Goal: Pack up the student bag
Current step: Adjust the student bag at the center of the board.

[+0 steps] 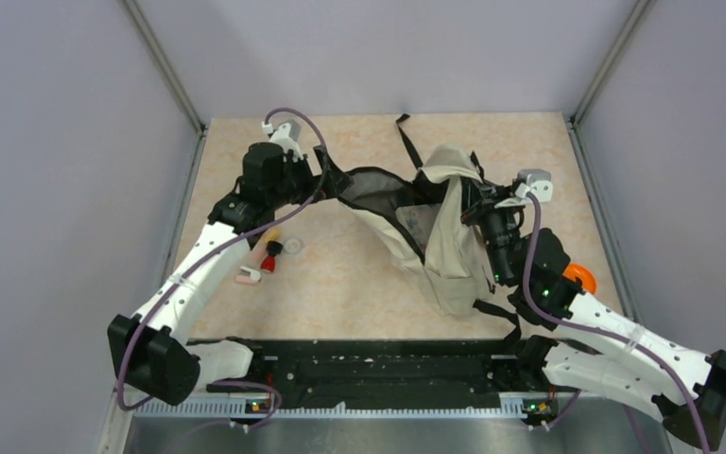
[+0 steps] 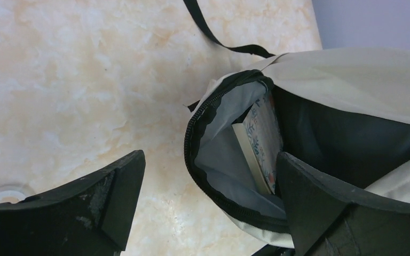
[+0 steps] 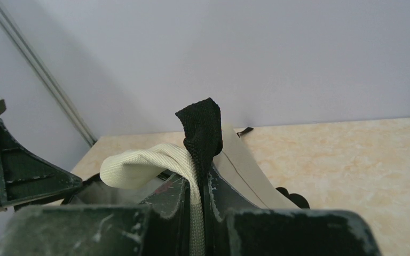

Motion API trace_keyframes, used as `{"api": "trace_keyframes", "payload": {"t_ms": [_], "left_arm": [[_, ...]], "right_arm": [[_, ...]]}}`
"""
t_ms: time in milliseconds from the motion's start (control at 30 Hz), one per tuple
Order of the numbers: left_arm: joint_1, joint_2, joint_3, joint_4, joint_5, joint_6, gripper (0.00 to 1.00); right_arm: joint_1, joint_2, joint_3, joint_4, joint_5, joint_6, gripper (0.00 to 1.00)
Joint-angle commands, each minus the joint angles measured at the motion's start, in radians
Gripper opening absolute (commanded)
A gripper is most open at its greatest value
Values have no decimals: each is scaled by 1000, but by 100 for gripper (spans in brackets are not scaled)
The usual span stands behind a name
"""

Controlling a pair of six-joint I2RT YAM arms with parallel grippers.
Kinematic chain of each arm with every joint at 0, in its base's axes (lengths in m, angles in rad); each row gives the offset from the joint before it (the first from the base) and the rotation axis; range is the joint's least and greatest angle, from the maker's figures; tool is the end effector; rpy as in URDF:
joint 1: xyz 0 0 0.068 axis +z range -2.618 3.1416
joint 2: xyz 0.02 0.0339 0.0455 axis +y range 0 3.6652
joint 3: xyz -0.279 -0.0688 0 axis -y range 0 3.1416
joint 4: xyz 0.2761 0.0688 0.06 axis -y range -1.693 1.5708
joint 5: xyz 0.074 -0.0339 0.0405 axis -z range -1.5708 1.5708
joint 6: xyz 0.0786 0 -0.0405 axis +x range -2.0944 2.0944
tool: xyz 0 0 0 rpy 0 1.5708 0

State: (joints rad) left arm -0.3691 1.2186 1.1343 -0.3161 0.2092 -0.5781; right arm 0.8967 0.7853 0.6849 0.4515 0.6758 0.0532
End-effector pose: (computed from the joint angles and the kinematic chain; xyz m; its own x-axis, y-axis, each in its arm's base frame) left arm 0.3139 -0.1389 0.3531 -0.5948 -0.3430 -0.7270 0.2463 0.7831 -0.5710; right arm 0.1823 0.1494 0.3893 0.2015 0.3186 -0.9262 -0.2540 0.9303 0.2648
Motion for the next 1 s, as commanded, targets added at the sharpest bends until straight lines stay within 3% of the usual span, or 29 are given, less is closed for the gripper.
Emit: {"api": "trace_keyframes", "payload": {"t_ms": [0, 67, 200, 300, 333, 500, 600, 733, 967], "left_arm": [[4, 56, 0, 43, 61, 5, 96], [5, 74, 0, 45, 77, 10, 88], [3, 81, 3, 84, 172, 12, 30], [1, 31, 12, 109, 201, 80, 4], [1, 5, 14, 112, 198, 104, 0], [-8, -135, 27, 176, 285, 131, 0], [-124, -182, 77, 219, 256, 153, 0], [-318, -113, 188, 219, 192, 186, 0], [-483, 31, 284, 440, 212, 127, 0]], "right_arm": [[14, -2, 57, -17, -16, -18, 4], [13, 3, 68, -28, -20, -18, 3], [14, 33, 96, -47, -50, -35, 6], [14, 110, 161, -119, -139, -82, 8], [11, 130, 191, -150, -163, -95, 9], [-55, 295, 369, -278, -367, -99, 8], [-128, 388, 503, -341, -610, -68, 7], [-179, 503, 654, -369, -783, -70, 6], [-235, 651, 793, -412, -995, -78, 5]]}}
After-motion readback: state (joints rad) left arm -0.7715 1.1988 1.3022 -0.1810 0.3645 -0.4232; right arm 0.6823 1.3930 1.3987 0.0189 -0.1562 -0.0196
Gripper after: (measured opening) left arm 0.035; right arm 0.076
